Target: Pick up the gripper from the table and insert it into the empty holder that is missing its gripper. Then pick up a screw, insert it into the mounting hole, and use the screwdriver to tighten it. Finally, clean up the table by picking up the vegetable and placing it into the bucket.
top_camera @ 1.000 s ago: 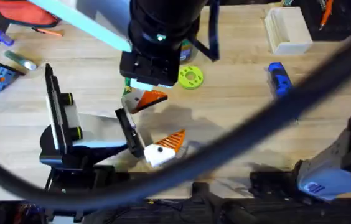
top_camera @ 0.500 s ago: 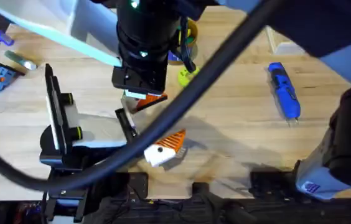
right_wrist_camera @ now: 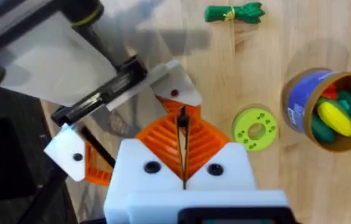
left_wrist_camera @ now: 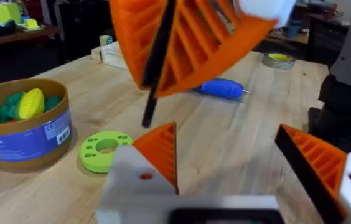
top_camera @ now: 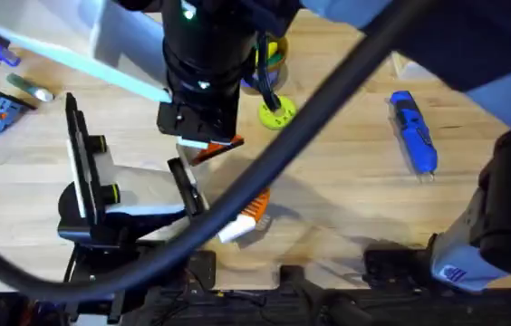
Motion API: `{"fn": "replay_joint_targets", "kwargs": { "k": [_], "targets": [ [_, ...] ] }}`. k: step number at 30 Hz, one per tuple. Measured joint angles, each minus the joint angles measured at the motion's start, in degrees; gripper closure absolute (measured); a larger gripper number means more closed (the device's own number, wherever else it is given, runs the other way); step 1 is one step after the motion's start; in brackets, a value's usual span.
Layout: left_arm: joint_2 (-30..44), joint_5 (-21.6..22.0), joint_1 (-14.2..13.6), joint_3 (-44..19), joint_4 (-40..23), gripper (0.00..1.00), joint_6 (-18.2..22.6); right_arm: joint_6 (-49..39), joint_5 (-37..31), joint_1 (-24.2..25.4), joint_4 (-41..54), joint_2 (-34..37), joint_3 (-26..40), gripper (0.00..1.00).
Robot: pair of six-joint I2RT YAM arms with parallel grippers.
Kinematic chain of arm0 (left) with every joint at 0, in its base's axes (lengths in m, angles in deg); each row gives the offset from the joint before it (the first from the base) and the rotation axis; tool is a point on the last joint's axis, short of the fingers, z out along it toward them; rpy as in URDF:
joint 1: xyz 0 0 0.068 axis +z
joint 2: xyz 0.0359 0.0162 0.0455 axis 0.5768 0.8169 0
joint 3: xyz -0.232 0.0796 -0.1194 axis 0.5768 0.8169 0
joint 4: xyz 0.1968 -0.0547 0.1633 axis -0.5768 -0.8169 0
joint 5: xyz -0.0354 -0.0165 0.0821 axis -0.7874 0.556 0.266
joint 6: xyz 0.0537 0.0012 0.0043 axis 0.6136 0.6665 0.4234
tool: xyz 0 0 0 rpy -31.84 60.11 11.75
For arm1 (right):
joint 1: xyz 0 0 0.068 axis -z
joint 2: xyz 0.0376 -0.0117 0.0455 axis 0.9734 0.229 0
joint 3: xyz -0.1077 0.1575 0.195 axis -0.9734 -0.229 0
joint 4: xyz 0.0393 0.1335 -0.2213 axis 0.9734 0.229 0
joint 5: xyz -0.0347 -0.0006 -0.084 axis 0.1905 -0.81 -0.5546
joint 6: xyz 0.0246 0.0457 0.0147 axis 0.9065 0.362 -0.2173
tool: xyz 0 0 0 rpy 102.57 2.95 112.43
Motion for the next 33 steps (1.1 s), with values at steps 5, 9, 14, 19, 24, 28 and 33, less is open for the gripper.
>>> {"fn": "replay_joint_targets", "kwargs": {
  "k": [5, 9, 14, 19, 24, 28, 33],
  "targets": [
    [-0.01, 0.0, 0.0, 0.02, 0.0, 0.016, 0.0, 0.04, 2.58, -0.02, 0.22, 0.0, 0.0, 0.995],
    [0.01, 0.0, 0.0, 0.0, 0.02, 0.015, 0.0, 0.04, 2.91, -0.02, 0.46, 0.0, 0.0, 0.995],
    [-0.01, 0.0, 0.0, 0.02, 0.02, 0.015, 0.0, 0.02, 2.22, -0.02, 0.93, 0.45, 0.0, 0.995],
    [-0.01, 0.0, 0.0, 0.0, 0.0, 0.015, 0.0, 0.04, 1.66, -0.02, 0.41, 1.36, 0.0, 0.995],
    [0.0, 0.0, 0.0, 0.0, 0.01, 0.015, 0.0, 0.04, 1.44, -0.02, 0.33, 1.53, 0.0, 0.995],
    [-0.01, 0.0, 0.0, 0.0, 0.01, 0.015, 0.0, 0.04, 1.44, -0.02, 0.33, 1.54, 0.0, 0.995],
    [-0.01, 0.0, 0.0, 0.0, 0.0, 0.016, 0.0, 0.02, 1.44, -0.02, 0.68, 1.53, 0.0, 0.995]
  ]
}}
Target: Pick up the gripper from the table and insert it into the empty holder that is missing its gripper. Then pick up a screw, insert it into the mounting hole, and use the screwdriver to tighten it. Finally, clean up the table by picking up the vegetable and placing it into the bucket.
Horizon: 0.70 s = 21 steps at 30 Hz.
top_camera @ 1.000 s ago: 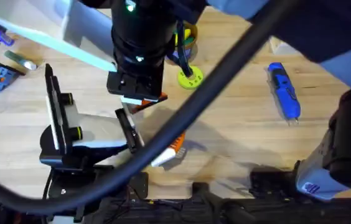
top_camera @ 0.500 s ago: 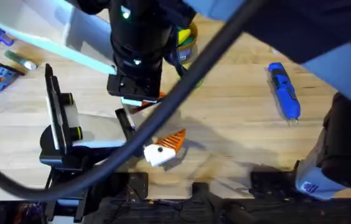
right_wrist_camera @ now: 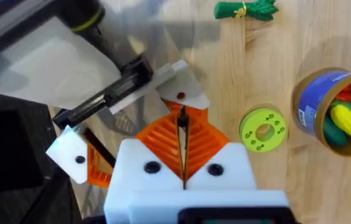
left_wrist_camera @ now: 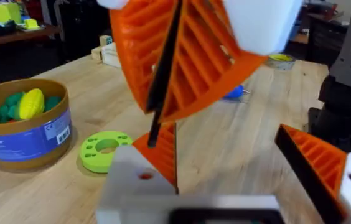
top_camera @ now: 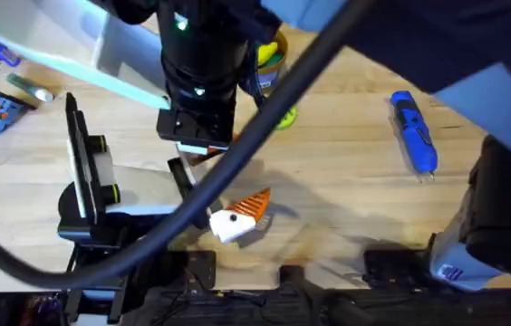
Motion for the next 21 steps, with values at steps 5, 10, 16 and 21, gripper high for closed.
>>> {"fn": "replay_joint_targets", "kwargs": {
  "k": [5, 10, 16, 21],
  "targets": [
    [0.01, 0.0, 0.0, 0.0, 0.02, 0.016, 0.0, 0.0, 0.0, 0.0, 0.25, 0.0, 0.0, 0.995],
    [0.0, 0.0, 0.0, 0.02, 0.02, 0.015, 0.0, -0.19, 0.0, 0.0, 0.33, 0.0, 0.0, 0.995],
    [0.0, 0.0, 0.0, 0.02, 0.0, 0.016, 0.0, -2.52, 0.0, 0.0, 0.33, 0.0, 0.0, 0.995],
    [0.0, 0.0, 0.0, 0.02, 0.01, 0.015, 0.0, -4.64, -0.02, 0.0, 0.31, 0.01, 0.0, 0.995]
  ]
}}
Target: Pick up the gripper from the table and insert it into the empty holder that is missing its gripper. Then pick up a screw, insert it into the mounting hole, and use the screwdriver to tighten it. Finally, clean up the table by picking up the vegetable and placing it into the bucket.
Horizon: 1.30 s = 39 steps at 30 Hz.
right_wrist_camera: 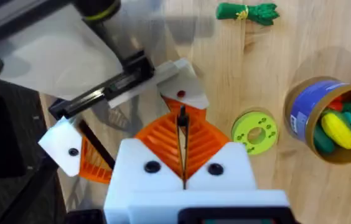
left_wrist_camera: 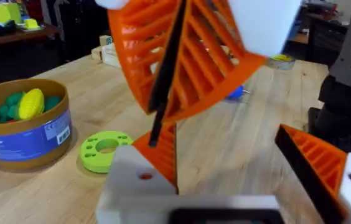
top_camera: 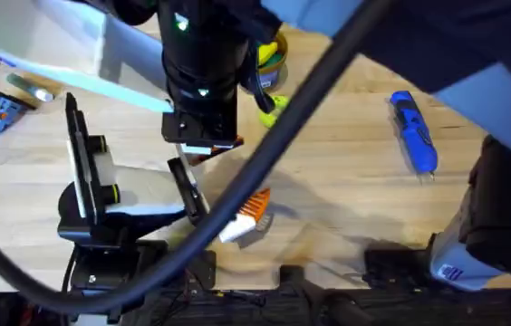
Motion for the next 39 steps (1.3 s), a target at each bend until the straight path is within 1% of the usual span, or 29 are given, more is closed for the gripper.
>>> {"fn": "replay_joint_targets", "kwargs": {
  "k": [11, 39],
  "targets": [
    [0.0, 0.0, 0.0, 0.0, -0.01, 0.016, 0.0, -0.94, -0.02, 0.0, -1.31, 0.48, 0.0, 0.995],
    [0.02, 0.0, 0.0, -0.02, -0.01, 0.015, 0.0, -0.71, -0.18, 0.0, -0.81, 1.47, 0.0, 0.995]
  ]
}}
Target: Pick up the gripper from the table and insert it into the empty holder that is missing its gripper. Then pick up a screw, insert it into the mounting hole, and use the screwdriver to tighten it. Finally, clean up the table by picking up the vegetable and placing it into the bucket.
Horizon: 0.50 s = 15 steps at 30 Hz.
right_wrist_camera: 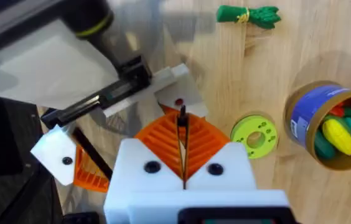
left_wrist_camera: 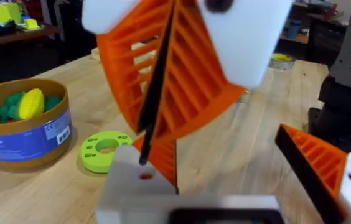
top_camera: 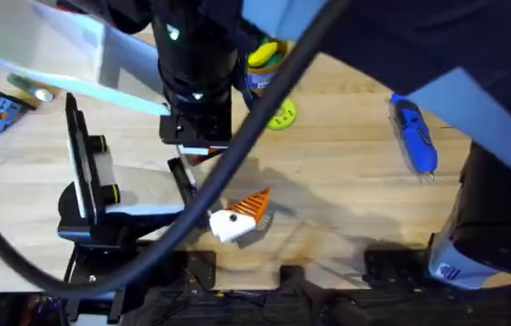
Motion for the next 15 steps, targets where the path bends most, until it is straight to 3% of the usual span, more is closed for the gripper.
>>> {"fn": "replay_joint_targets", "kwargs": {
  "k": [15],
  "targets": [
    [-0.02, 0.0, 0.0, 0.02, 0.0, 0.015, 0.0, 0.47, 0.01, 0.0, 0.35, 0.85, 0.0, 0.995]
  ]
}}
